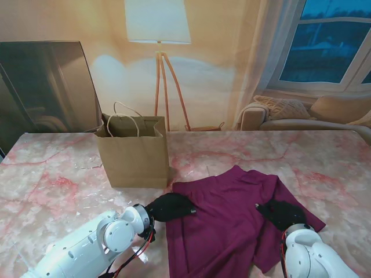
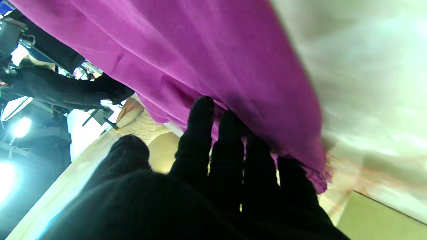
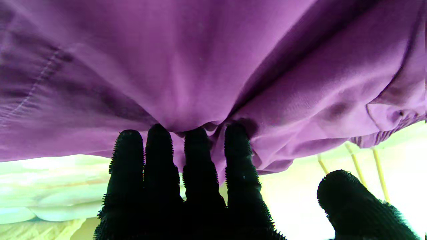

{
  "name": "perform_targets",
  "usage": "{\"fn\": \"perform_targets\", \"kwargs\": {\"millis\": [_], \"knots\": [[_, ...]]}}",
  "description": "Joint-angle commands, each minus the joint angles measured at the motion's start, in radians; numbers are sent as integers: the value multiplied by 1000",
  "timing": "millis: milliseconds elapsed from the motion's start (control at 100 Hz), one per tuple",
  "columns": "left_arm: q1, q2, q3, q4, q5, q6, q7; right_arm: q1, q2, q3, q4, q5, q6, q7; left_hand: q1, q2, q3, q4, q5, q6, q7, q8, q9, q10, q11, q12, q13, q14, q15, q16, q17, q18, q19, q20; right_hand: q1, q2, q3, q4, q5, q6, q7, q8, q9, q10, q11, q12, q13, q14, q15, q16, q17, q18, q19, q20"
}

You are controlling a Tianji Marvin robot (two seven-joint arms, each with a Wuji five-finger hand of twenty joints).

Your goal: Fold the socks and the shorts into the kraft paper bag

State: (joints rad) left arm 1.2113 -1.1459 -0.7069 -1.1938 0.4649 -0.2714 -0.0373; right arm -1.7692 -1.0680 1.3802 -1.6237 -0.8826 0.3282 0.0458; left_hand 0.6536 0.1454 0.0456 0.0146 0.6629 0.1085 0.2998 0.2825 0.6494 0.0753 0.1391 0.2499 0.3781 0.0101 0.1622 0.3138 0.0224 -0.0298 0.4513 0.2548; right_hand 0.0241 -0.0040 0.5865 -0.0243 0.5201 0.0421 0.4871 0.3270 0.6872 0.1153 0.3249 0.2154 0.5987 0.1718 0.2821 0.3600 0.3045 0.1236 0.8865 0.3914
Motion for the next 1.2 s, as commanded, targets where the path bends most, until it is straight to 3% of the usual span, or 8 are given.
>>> {"fn": "perform_targets", "kwargs": {"millis": [0,160,310,500,710,990,1080,1190], "knots": [[23,21,-12,-12,14,17,-18,33,-6,-26,28,9,7,26,13,65,-41,-28,26,18,-9,-10,27,72,8,-4,39,104,37,26,18,72,74,51,-48,34,-33,-7,-15,9,-14,-1,-3,13,-16,-7,16,-21,8,-13,-20,-12,29,-32],[89,49,-75,-89,82,74,-49,149,-2,-109,91,29,32,56,-14,85,-50,-23,67,26,19,-4,88,92,30,3,96,141,76,53,41,128,190,117,-53,36,-41,-6,-33,6,-14,1,-34,9,-21,-8,-17,-30,-3,-19,-55,-20,10,-41],[156,76,-135,-168,118,116,-123,252,0,-188,147,47,47,79,-47,108,-53,-19,121,27,52,4,160,104,48,16,150,167,120,80,57,151,257,165,-59,39,-45,-5,-54,-3,-14,4,-60,0,-20,-6,-47,-39,-12,-24,-78,-26,-6,-46],[235,95,-183,-241,144,123,-167,370,-2,-290,222,60,55,82,-79,121,-52,-10,187,28,108,16,255,126,74,34,252,222,221,141,99,205,371,230,-60,33,-43,-3,-78,-15,-10,7,-104,-11,-21,-5,-94,-53,-28,-31,-115,-38,-34,-50],[313,119,-213,-343,170,102,-242,497,-19,-404,343,118,13,37,-121,144,-54,2,221,18,156,24,317,130,98,46,305,239,276,165,129,221,433,250,-70,25,-33,-1,-108,-50,2,15,-143,-38,-16,-3,-136,-75,-41,-38,-141,-53,-75,-52],[379,139,-221,-433,131,16,-305,601,-44,-526,483,177,-87,-35,-134,160,-57,9,242,12,191,26,344,122,108,54,312,242,300,173,127,227,454,251,-84,21,-19,-1,-165,-88,26,28,-254,-101,9,6,-253,-163,-74,-52,-214,-96,-182,-41],[384,141,-213,-444,135,-27,-295,615,-50,-546,512,183,-138,-70,-143,160,-56,14,236,0,195,26,340,113,109,58,306,231,295,170,124,222,447,248,-83,12,-4,-2,-168,-103,37,32,-272,-125,19,10,-276,-194,-76,-56,-230,-116,-212,-40],[392,134,-219,-460,182,-41,-248,602,-53,-539,511,170,-174,-112,-150,151,-53,24,173,-40,172,21,303,86,99,66,272,214,266,160,108,217,418,238,-80,0,16,-3,-170,-106,47,35,-267,-134,33,14,-270,-200,-66,-56,-225,-116,-221,-32]]}}
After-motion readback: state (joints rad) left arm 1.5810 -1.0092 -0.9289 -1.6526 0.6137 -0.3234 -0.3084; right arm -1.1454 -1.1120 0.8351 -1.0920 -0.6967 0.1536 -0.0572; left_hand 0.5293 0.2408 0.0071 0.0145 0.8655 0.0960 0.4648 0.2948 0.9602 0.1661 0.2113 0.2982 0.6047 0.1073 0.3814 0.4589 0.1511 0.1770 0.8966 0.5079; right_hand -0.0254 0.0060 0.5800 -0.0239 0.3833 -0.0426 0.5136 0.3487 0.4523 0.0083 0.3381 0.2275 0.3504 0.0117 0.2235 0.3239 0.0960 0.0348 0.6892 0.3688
